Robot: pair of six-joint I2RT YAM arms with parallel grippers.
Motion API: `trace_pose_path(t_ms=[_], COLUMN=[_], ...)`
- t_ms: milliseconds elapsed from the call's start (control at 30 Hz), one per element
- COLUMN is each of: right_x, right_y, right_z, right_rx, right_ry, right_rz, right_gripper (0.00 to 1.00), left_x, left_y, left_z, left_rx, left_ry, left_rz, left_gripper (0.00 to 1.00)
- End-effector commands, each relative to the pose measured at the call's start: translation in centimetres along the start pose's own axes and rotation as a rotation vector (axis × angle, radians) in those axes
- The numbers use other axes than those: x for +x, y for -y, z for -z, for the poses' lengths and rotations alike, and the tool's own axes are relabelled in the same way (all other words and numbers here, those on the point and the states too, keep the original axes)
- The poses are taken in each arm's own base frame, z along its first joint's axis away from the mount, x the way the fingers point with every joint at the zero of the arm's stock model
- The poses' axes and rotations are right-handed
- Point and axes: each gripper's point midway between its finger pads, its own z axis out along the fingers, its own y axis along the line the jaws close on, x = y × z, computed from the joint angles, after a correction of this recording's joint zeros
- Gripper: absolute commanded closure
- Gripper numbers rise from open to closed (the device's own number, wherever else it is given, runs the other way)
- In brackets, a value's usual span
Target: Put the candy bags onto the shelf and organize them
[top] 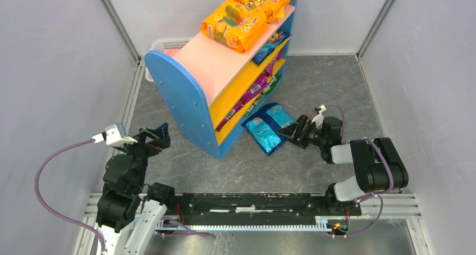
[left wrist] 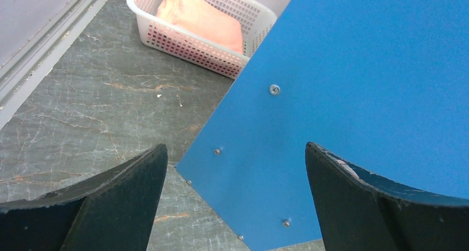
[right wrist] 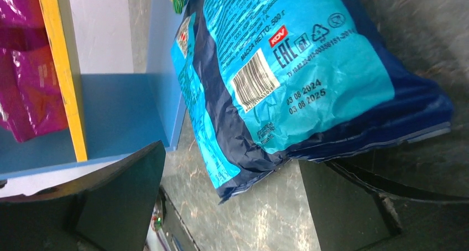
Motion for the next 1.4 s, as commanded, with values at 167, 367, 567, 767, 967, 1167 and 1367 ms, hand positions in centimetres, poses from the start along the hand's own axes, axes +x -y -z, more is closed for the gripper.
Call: trace_pose_path(t_ms=[167,367,567,767,967,1167,1367], right_x=[-3.6,-3.6,-4.3,-4.9,-4.7,-4.5,-4.9], right_y=[-0.1,-1.7,-1.5,-1.1,-1.6,-2.0,-0.8], right_z=[-1.1,-2.4,-4.7,-6.5,-5.5,-3.7,-0.8], right_rx=[0.030,0.026,0.066,0.067,0.045,0.076,0.184], right_ry=[0.170,0.297,0.409,0.449,0.443,0.369,0.301], right_rz=[-0.027,-0.065,-0.105,-0.151,-0.150,-0.070,0.023], right_gripper=[0.02,0.02,0.07,0.28,0.63,0.88,1.00], left_x=[-0.7,-0.7,-0.7,-0.8,-0.7,-0.7,-0.8], left_y=[0.1,0.1,0.1,0.1,0.1,0.2,0.2], left_z=[-0.3,-0.3,-0.3,-0.2,-0.3,-0.2,-0.1], left_rx=[0.007,0.006,0.007,0.007,0.007,0.009,0.012], left_ry=[0.029,0.030,0.031,0.032,0.031,0.030,0.036], left_rz=[-0.036,-0.035,-0.034,-0.035,-0.035,-0.036,-0.033], left_gripper=[0.00,0.00,0.00,0.00,0.00,0.00,0.00])
